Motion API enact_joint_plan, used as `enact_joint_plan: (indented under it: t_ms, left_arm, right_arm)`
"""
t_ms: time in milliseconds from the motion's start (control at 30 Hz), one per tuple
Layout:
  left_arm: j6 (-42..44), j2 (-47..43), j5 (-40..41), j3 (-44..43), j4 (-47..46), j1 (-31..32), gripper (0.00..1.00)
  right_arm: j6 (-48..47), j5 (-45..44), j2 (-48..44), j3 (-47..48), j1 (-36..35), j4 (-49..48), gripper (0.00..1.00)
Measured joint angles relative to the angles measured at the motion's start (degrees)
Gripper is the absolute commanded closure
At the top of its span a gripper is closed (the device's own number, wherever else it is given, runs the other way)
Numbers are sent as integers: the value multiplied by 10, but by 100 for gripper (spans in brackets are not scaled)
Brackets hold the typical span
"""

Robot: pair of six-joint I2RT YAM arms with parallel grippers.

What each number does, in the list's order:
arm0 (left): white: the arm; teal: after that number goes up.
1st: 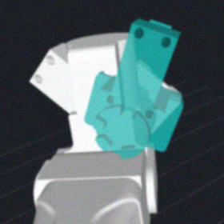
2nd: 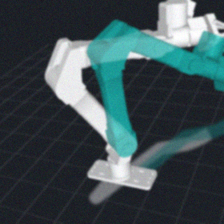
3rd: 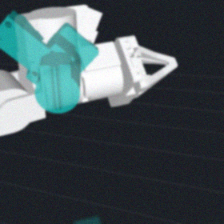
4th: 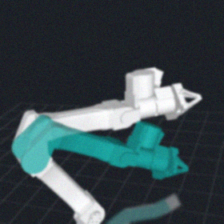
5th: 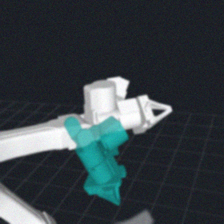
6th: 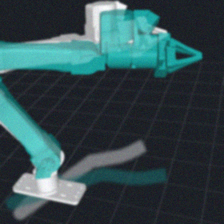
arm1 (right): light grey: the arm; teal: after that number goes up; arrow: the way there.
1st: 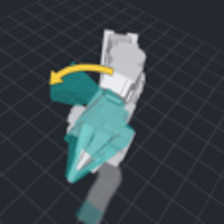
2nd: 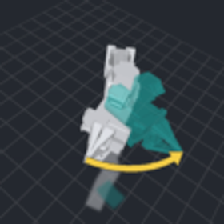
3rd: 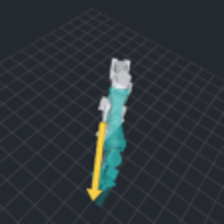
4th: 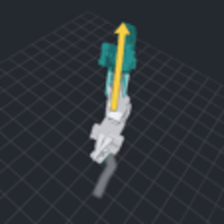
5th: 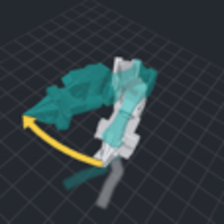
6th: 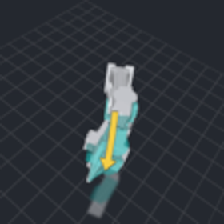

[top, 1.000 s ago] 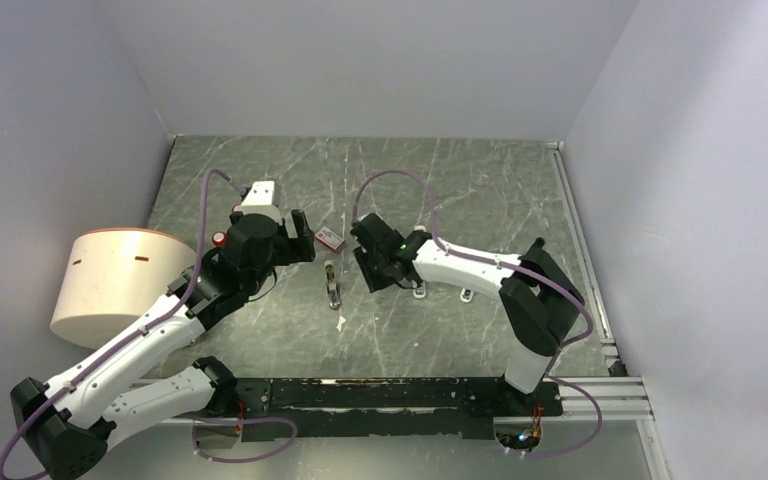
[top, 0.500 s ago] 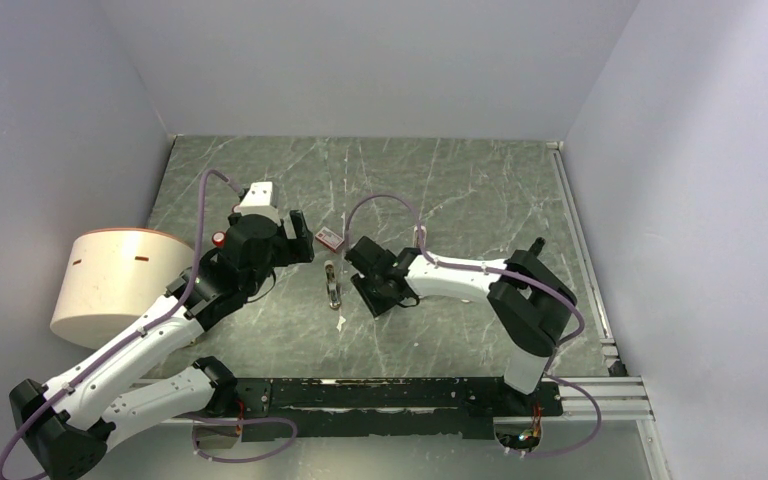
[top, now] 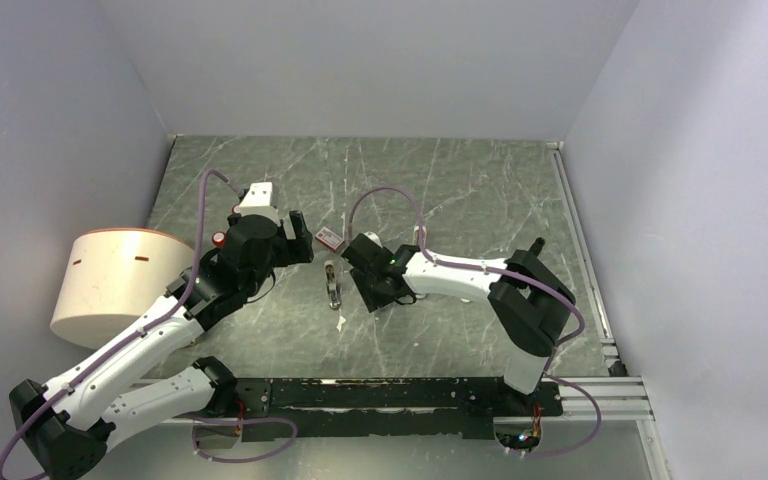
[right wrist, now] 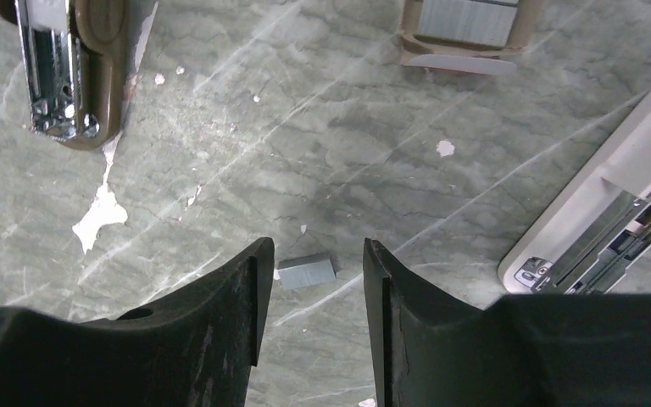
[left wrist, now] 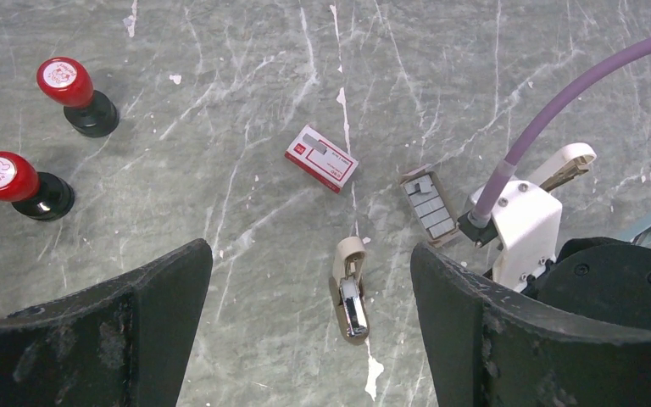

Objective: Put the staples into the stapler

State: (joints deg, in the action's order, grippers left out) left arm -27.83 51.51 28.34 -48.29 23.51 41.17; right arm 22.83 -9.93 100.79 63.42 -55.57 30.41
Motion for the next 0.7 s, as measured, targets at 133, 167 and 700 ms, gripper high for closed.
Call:
enact_joint_plan:
  t_ms: [133,167,700]
  left_arm:
    - [0,-2,0,0,0,0,9]
    - [0,-3,0,0,0,0,9]
    - [0,-4,0,0,0,0,9]
  right_arm:
    - [20,-18,7,5,0,7,53]
    - [23,-21,10,6,0,8,53]
    - [39,-28,20,4,0,33,44]
